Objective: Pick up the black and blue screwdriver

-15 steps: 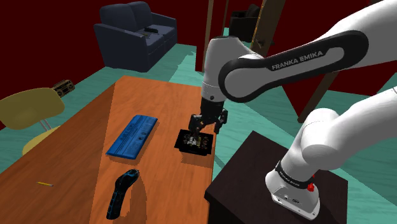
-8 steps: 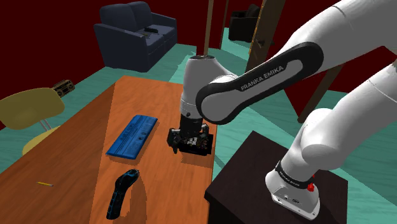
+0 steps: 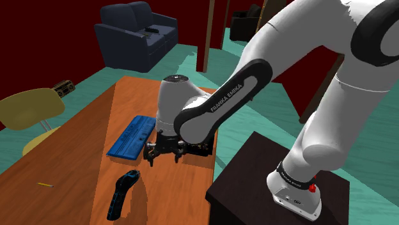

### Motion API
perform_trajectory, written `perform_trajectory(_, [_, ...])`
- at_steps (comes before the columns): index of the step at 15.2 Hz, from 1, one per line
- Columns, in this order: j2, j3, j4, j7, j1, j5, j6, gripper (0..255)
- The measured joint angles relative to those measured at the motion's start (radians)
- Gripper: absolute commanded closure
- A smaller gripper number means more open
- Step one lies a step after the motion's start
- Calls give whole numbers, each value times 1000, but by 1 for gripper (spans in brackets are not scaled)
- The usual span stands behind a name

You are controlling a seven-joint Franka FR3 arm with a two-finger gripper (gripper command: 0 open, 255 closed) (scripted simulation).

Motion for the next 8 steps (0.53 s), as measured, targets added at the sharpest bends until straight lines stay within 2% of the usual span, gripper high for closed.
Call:
perform_trajectory(2, [76,-13,45,81,20,-68,38,0])
perform_trajectory(5, [224,-67,148,224,93,-194,93,0])
perform_trajectory(8, [335,-125,255,325,168,-267,112,0])
